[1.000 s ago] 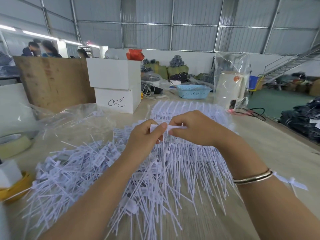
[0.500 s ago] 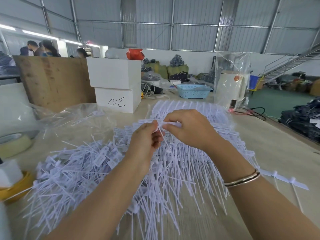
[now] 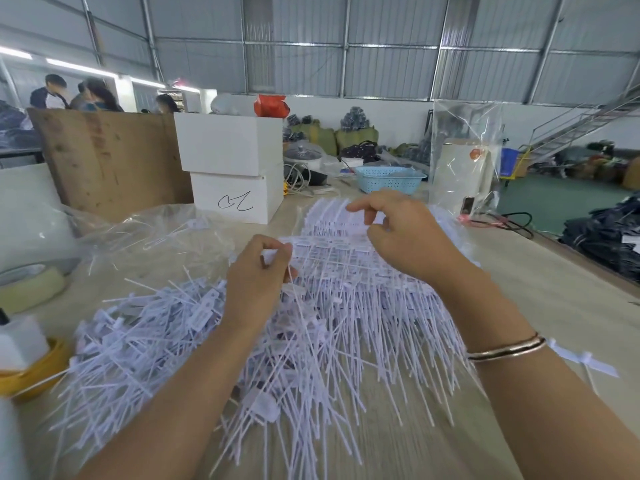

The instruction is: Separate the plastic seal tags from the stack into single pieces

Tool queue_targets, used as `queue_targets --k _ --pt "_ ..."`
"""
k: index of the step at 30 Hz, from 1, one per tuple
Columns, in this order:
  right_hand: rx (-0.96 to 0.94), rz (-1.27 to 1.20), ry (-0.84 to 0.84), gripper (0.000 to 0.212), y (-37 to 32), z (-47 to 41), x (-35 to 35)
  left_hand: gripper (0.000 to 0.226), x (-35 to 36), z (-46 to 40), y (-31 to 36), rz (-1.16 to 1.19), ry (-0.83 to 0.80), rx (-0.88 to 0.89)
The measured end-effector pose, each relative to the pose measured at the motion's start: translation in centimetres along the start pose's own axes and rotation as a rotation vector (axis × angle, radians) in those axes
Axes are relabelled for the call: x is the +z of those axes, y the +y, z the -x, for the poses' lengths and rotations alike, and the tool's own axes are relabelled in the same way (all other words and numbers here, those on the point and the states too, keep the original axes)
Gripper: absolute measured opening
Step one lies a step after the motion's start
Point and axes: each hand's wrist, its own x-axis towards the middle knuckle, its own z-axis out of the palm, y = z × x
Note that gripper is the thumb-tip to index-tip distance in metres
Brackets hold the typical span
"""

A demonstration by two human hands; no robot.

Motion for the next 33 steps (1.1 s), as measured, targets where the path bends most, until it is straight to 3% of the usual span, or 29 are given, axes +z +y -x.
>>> queue_targets --k 4,7,10,13,15,21,24,33 --pt "-0.005 -0.147 0.105 0.043 -0.3 -0.1 -1.2 0.019 -0.3 0.0 -1.5 -0.390 -0.063 0.141" --pt "-0.091 -0.214 0.058 0.048 -0.8 0.0 -1.1 0.027 -0.2 -0.1 -1.2 -0.593 -0.017 0.186" --pt "-0.113 -0.366 -0.080 0.049 -1.1 0.4 0.1 0.016 0.1 0.3 0.2 -0.244 -0.031 0.196" --pt "-0.108 -0.415 -0.177 0.037 -0.8 0.9 2.0 0.030 0.7 1.0 1.6 0.131 -0.331 -0.046" --pt "-0.081 -0.447 -0.194 0.031 -0.6 1.1 3.2 0.028 1.0 1.3 1.8 0.111 -0.383 -0.071" --pt "0.193 -0.489 -0.286 0.006 0.7 1.2 5.1 0.015 1.0 1.3 1.2 0.111 -0.228 0.009" --pt "0.176 -0.519 -0.332 0.025 1.2 1.4 5.3 0.013 0.9 1.3 1.0 0.118 -0.253 -0.014" --pt "0.076 -0.620 -0.279 0.016 0.8 1.5 5.9 0.019 0.3 1.2 1.7 0.390 -0.335 -0.240"
